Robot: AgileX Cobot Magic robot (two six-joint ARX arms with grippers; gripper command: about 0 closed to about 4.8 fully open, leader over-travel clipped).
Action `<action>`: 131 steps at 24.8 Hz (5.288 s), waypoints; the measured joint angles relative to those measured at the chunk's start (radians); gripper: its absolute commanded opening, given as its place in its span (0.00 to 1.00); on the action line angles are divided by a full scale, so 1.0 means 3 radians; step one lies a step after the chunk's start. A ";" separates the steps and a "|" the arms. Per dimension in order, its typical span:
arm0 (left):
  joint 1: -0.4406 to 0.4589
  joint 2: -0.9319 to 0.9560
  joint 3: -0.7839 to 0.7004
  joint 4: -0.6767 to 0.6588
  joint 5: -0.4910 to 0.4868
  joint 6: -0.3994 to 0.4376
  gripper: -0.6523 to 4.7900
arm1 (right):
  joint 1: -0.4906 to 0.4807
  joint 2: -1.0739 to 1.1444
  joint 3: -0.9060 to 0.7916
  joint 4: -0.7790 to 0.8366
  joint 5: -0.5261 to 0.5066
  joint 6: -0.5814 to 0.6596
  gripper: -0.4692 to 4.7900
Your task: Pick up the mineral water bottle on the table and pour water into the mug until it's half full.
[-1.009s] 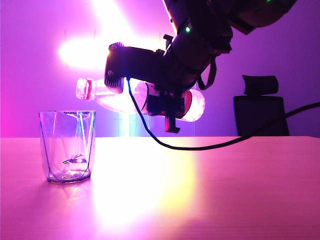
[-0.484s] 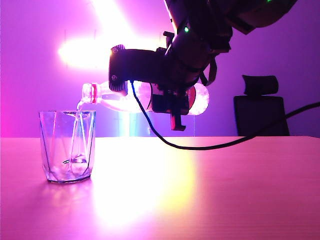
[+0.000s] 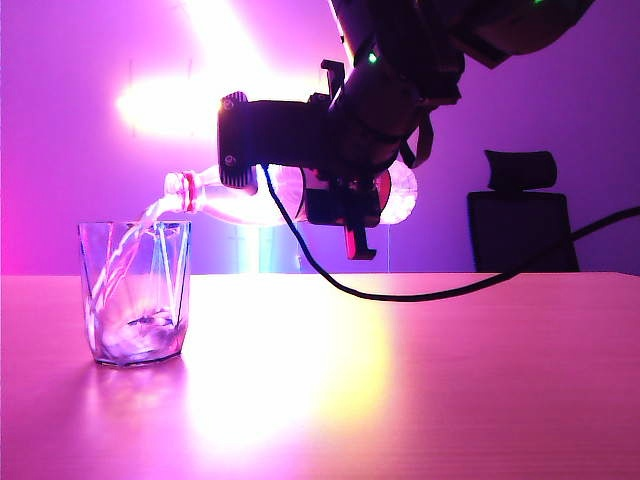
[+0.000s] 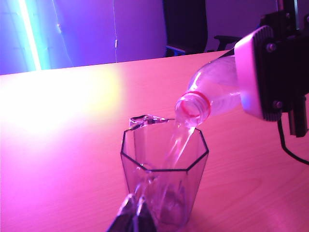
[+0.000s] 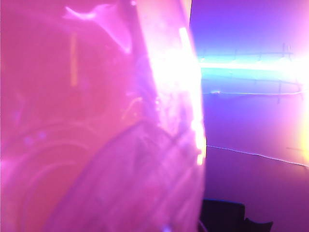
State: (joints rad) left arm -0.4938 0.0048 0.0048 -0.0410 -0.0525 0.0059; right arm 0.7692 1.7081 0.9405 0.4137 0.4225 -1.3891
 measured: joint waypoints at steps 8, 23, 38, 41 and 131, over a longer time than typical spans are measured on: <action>0.0000 0.0000 0.0000 0.0000 0.0000 0.0000 0.12 | 0.0000 0.0000 0.0000 0.0023 0.0062 -0.0025 0.49; 0.0000 0.0000 0.0000 0.0000 0.0000 0.0000 0.12 | 0.0000 0.0000 0.0001 0.0047 0.0079 -0.0122 0.49; 0.0000 -0.0001 0.0000 0.0000 0.0000 0.0000 0.12 | 0.0000 0.0000 0.0001 0.0048 0.0151 -0.0123 0.49; 0.0000 -0.0001 0.0000 0.0000 0.0000 0.0000 0.12 | 0.0000 0.0000 0.0001 0.0048 0.0151 -0.0123 0.49; 0.0004 -0.0001 0.0000 0.0000 0.0000 0.0000 0.12 | -0.0618 -0.1030 -0.2136 0.1535 -0.0975 0.5144 0.96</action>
State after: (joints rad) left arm -0.4927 0.0044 0.0048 -0.0410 -0.0525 0.0059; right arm 0.5838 1.3991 0.2996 0.8742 0.1299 0.1539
